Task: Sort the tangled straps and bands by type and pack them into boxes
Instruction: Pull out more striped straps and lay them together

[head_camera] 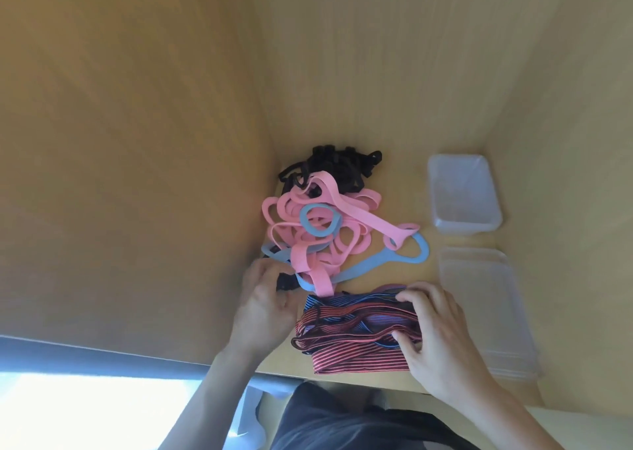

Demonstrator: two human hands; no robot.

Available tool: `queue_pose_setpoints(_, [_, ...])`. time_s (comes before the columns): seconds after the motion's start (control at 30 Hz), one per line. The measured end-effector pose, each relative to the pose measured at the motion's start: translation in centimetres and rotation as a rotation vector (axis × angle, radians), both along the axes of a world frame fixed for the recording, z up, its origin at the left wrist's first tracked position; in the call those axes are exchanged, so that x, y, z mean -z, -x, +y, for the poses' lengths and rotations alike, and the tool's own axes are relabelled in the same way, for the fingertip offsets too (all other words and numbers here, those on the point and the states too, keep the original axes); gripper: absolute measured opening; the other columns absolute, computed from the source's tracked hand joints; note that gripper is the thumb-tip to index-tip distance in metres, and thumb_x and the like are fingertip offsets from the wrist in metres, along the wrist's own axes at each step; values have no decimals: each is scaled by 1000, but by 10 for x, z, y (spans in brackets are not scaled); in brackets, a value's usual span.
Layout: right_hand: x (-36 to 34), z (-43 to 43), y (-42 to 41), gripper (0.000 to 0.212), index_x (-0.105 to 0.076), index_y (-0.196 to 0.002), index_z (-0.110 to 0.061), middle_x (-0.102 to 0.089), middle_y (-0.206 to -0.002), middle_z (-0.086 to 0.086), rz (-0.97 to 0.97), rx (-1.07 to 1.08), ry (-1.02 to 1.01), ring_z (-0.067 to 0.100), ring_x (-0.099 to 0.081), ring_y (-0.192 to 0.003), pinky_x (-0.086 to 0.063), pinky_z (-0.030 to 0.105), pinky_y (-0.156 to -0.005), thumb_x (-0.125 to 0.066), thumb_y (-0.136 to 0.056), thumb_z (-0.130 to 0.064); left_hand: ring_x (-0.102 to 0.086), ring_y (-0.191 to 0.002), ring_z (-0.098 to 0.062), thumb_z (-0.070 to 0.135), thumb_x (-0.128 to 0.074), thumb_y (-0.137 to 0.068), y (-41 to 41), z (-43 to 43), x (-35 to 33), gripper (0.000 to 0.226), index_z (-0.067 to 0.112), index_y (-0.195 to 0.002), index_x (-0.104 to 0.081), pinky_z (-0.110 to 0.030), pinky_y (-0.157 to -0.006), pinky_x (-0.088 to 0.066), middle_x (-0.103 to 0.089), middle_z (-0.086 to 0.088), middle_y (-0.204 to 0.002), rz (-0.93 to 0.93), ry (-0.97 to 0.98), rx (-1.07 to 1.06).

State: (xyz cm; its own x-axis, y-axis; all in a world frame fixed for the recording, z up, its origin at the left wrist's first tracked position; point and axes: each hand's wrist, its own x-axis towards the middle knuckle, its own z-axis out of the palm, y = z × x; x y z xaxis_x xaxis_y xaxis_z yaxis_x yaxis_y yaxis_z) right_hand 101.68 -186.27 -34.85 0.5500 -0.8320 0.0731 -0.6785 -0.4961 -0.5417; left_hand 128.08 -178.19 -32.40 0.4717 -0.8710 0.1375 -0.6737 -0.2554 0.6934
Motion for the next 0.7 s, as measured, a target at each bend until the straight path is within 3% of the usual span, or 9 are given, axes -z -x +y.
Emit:
queue_pose_setpoints(0.1, [-3, 3, 0, 65, -50, -128, -24, -44, -132, -4, 35, -34, 3, 24, -44, -119, -39, 39, -106, -85, -73, -21, -39, -127, -29, 35, -45, -80, -10, -6, 1, 58, 18, -133, -59, -38, -103, -38, -46, -10, -138, -283, -52, 90])
queue_pose_setpoints(0.2, [-5, 5, 1, 76, -45, -135, -26, -42, -137, -4, 74, -62, 5, 24, -42, -123, -40, 42, -107, -86, -71, -25, -20, -147, -38, 25, -71, -82, -17, -23, 6, 71, 30, -148, -46, -54, -117, -25, -29, -15, -157, -474, -208, 206])
queue_pose_setpoints(0.3, [-6, 5, 2, 79, -46, -136, -23, -42, -137, -3, 76, -68, 4, 25, -42, -124, -38, 42, -109, -87, -69, -26, -11, -151, -33, 28, -74, -82, -17, -44, 7, 72, 38, -147, -45, -54, -124, -8, -27, -9, -157, -578, -374, 269])
queue_pose_setpoints(0.37, [-7, 5, 1, 77, -49, -136, -21, -43, -136, -3, 61, -61, 4, 25, -42, -124, -35, 40, -109, -87, -68, -26, -17, -149, -27, 36, -71, -87, -19, -57, 6, 55, 40, -139, -52, -48, -124, -10, -35, 1, -152, -574, -453, 276])
queue_pose_setpoints(0.43, [-8, 4, 2, 75, -50, -135, -21, -43, -135, -6, 26, -48, 0, 21, -41, -124, -35, 39, -110, -87, -69, -25, -37, -136, -24, 32, -67, -89, -23, -68, 3, 32, 36, -121, -66, -41, -115, -27, -54, 5, -135, -488, -473, 257])
queue_pose_setpoints(0.53, [-11, 3, 2, 71, -51, -134, -22, -43, -135, -9, -14, -16, -16, 16, -39, -126, -34, 37, -110, -86, -72, -25, -62, -101, -27, 16, -57, -90, -32, -80, -8, 23, 29, -100, -73, -31, -79, -45, -68, 2, -108, -295, -410, 176])
queue_pose_setpoints(0.6, [-11, 3, 1, 68, -52, -135, -22, -44, -135, -8, -27, -3, -30, 16, -40, -126, -32, 35, -110, -85, -75, -25, -64, -90, -25, 15, -53, -92, -40, -89, -16, 26, 29, -101, -73, -32, -68, -49, -71, 3, -104, -219, -414, 124])
queue_pose_setpoints(0.7, [-13, 1, 0, 65, -52, -133, -23, -44, -135, -10, -56, 7, -52, 14, -40, -127, -30, 32, -111, -83, -77, -25, -63, -96, -26, 14, -51, -95, -50, -105, -30, 34, 28, -119, -70, -35, -74, -52, -67, 0, -118, -230, -409, 81])
